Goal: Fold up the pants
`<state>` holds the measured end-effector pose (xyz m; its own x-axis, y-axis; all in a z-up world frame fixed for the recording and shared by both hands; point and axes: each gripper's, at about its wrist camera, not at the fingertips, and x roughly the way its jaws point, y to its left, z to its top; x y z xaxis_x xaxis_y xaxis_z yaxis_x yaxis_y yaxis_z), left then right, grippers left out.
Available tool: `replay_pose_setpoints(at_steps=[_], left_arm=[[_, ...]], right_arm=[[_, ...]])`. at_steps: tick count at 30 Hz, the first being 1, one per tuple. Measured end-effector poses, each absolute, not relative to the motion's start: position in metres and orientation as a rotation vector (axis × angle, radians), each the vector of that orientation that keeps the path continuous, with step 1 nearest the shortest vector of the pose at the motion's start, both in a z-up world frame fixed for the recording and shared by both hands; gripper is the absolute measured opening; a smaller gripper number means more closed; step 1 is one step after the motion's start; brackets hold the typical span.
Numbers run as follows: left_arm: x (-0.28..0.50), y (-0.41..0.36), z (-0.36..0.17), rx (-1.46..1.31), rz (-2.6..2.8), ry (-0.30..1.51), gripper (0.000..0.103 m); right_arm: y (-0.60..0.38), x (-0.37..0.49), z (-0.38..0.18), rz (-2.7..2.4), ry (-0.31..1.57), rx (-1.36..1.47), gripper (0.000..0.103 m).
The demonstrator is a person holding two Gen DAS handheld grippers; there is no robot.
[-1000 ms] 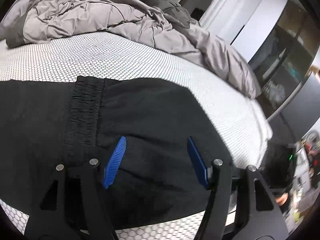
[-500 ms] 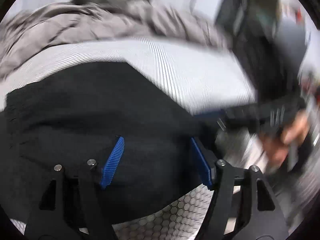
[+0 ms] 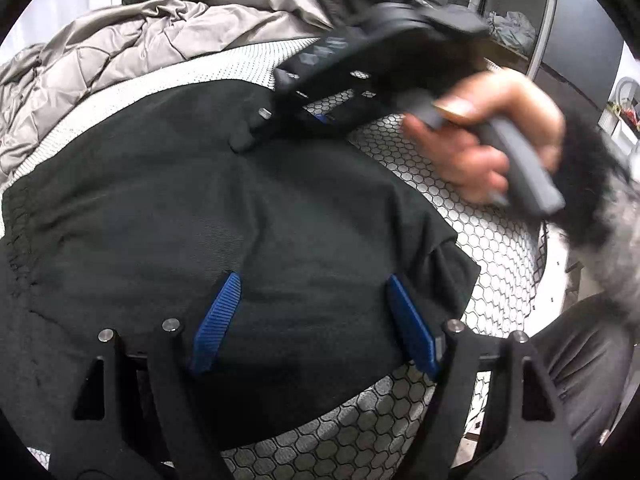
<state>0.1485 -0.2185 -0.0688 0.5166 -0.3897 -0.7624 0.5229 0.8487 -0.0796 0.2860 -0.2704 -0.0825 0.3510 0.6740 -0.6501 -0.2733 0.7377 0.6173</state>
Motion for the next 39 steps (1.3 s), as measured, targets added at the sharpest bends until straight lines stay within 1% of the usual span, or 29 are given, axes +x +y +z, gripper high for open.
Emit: replay_pose_setpoints(at_steps=[2,4,8,10,13,14,15,17,19,22,23,24,25,28,32,34,35,36,37,39], left_arm=[[0.149,-0.216,-0.069,0.166,-0.562,0.874,0.074],[0.150,-0.215,-0.069,0.162,-0.573,0.877,0.074],[0.145,-0.209,-0.069,0.151,-0.589,0.876,0.076],[0.144,-0.205,-0.067,0.153,-0.599,0.869,0.078],[0.137,-0.190,-0.057,0.118,-0.653,0.836,0.079],[0.137,-0.180,-0.051,0.082,-0.669,0.827,0.079],[0.144,-0.171,-0.046,0.048,-0.672,0.821,0.079],[0.149,-0.147,-0.036,-0.026,-0.644,0.809,0.079],[0.156,-0.124,-0.031,-0.086,-0.585,0.803,0.081],[0.174,-0.090,-0.032,-0.183,-0.493,0.814,0.081],[0.180,-0.079,-0.036,-0.213,-0.458,0.837,0.081],[0.184,-0.073,-0.038,-0.220,-0.442,0.844,0.081],[0.186,-0.067,-0.041,-0.217,-0.413,0.849,0.081],[0.185,-0.054,-0.043,-0.196,-0.343,0.846,0.080],[0.159,-0.051,-0.036,-0.103,-0.373,0.781,0.080],[0.146,-0.058,-0.031,-0.063,-0.402,0.748,0.079],[0.148,-0.061,-0.030,-0.053,-0.432,0.741,0.078],[0.148,-0.069,-0.029,-0.047,-0.450,0.744,0.071],[0.154,-0.078,-0.031,-0.023,-0.488,0.764,0.067],[0.160,-0.090,-0.038,0.028,-0.518,0.799,0.066]], right_arm=[[-0.269,0.309,-0.081,0.613,1.030,0.437,0.029],[-0.264,0.333,-0.073,0.572,1.009,0.397,0.029],[-0.259,0.376,-0.064,0.463,0.975,0.348,0.029],[-0.259,0.393,-0.063,0.429,0.980,0.395,0.031],[-0.264,0.396,-0.056,0.412,0.991,0.450,0.043],[-0.270,0.389,-0.052,0.401,0.980,0.484,0.050],[-0.277,0.377,-0.049,0.391,0.965,0.517,0.060],[-0.288,0.346,-0.047,0.387,0.941,0.557,0.068],[-0.291,0.312,-0.049,0.405,0.936,0.560,0.068],[-0.283,0.272,-0.058,0.406,0.972,0.519,0.067],[-0.276,0.259,-0.061,0.417,0.961,0.514,0.063],[-0.271,0.250,-0.064,0.428,0.951,0.508,0.052],[-0.270,0.238,-0.068,0.418,0.946,0.487,0.049],[-0.273,0.207,-0.064,0.320,0.898,0.389,0.049],[-0.247,0.169,-0.027,0.258,0.722,0.174,0.049],[-0.231,0.153,-0.020,0.318,0.693,0.127,0.051],[-0.218,0.151,-0.021,0.363,0.704,0.111,0.052],[-0.208,0.150,-0.024,0.388,0.712,0.096,0.052],[-0.194,0.154,-0.030,0.406,0.726,0.067,0.052],[-0.168,0.162,-0.049,0.410,0.769,-0.027,0.052]])
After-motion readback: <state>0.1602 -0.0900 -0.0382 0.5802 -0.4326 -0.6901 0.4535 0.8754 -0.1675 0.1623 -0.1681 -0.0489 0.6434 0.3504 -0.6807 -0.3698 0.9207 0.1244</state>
